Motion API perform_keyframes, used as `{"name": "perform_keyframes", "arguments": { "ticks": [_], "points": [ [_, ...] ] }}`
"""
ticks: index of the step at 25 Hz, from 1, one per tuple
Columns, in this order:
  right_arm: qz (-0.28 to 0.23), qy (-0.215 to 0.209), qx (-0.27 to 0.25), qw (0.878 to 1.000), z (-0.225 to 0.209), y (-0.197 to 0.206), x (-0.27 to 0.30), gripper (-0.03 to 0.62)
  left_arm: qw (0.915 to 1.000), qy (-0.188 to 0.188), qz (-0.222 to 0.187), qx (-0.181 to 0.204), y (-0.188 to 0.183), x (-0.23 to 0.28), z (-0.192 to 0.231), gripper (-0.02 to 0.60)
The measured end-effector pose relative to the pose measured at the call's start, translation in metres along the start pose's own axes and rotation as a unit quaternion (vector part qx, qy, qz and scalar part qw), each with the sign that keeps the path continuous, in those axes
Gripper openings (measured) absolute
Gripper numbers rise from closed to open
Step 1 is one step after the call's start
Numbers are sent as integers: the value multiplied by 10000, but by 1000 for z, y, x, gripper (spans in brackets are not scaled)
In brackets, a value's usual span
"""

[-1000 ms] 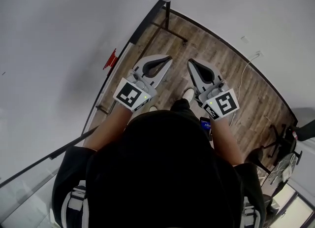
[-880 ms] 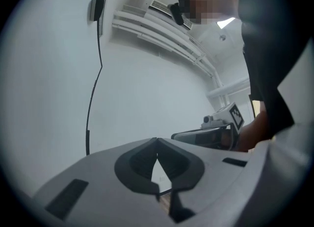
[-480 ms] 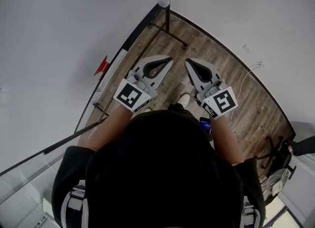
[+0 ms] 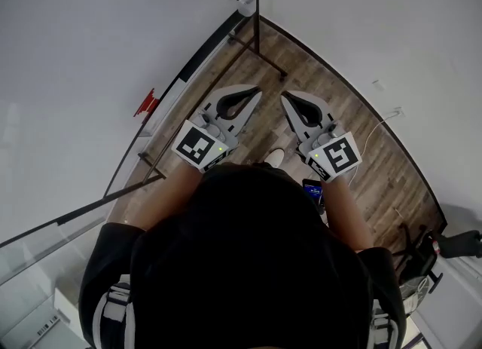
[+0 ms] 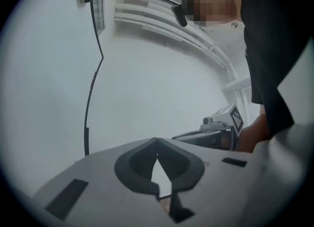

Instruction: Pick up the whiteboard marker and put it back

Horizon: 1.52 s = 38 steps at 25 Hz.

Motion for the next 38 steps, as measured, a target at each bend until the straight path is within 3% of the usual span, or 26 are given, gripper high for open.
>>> {"name": "perform_keyframes", "arguments": {
  "ticks": [10,15,38],
  "points": [
    [139,-346,-53,9993,-53,7,-3,0,9993,-294,209,9,-5,45,-6,3],
    [162,-396,30,9991,-72,7,10,0,9981,-436,431,-68,-10,59,11,3],
    [557,-268,-47,9981,-177,-49,147,0,9996,-203,61,-164,-24,126,188,3]
  ]
}}
Point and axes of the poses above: the fingertips, and each gripper's own axes: x forward along the fingers, z to its left, y out of its underside, the point moved 8 cm from there along -x, backward along the fingers, and after that the axes turned 15 degrees about z, right-handed, at the moved point
